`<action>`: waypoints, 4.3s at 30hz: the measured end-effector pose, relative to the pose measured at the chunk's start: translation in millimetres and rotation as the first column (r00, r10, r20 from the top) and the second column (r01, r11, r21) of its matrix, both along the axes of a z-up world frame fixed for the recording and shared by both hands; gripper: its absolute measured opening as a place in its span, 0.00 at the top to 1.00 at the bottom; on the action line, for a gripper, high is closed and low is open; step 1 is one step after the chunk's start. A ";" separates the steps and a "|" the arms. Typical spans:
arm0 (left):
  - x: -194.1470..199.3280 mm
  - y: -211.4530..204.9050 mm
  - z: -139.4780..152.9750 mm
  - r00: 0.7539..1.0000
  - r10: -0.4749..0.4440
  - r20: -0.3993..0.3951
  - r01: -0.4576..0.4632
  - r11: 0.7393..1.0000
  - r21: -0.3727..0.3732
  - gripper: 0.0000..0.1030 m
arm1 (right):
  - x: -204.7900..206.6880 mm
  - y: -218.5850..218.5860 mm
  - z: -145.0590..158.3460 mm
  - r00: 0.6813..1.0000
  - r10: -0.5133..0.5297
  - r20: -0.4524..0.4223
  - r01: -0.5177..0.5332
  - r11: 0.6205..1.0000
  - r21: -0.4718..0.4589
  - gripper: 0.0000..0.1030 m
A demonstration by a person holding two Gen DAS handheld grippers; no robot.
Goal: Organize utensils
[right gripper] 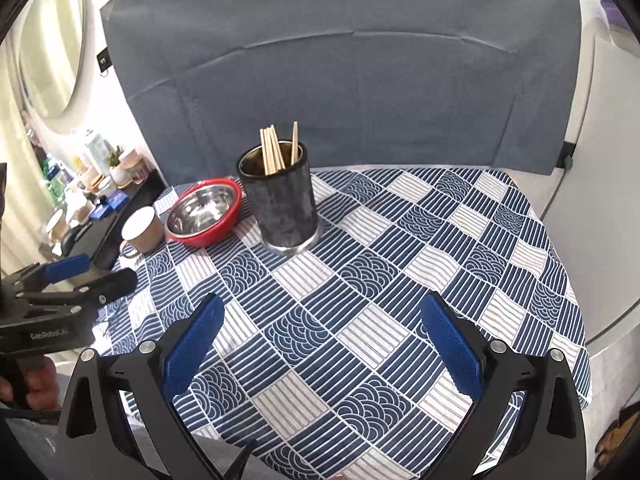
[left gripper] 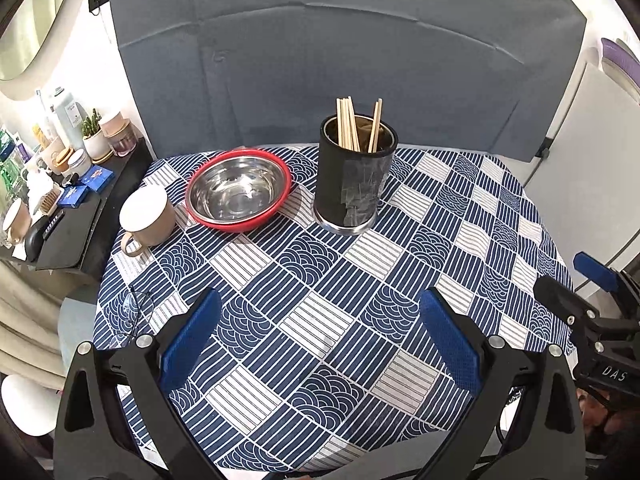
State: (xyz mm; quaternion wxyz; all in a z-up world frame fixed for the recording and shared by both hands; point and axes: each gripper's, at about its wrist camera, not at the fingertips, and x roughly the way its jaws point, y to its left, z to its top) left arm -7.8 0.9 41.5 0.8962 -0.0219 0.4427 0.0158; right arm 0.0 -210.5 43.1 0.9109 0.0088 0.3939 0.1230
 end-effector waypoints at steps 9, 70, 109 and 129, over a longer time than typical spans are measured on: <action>-5.3 -5.1 5.5 0.999 -0.037 0.032 0.037 0.999 0.011 0.06 | -2.1 3.1 2.5 1.000 0.002 0.017 -0.002 1.000 0.002 0.08; -14.5 -14.6 4.1 1.000 -0.022 0.020 0.022 1.000 -0.005 0.06 | -8.3 -10.2 1.8 1.000 0.008 -0.002 -0.008 1.000 0.003 0.08; -14.8 -6.3 3.9 1.000 -0.006 0.026 0.006 1.000 -0.018 0.06 | -13.6 -1.6 5.6 1.000 0.007 0.030 -0.006 1.000 -0.015 0.08; -15.5 -7.4 5.5 0.999 -0.027 0.031 0.027 1.000 0.008 0.06 | -13.5 -3.1 4.9 1.000 0.001 0.019 -0.001 1.000 -0.011 0.08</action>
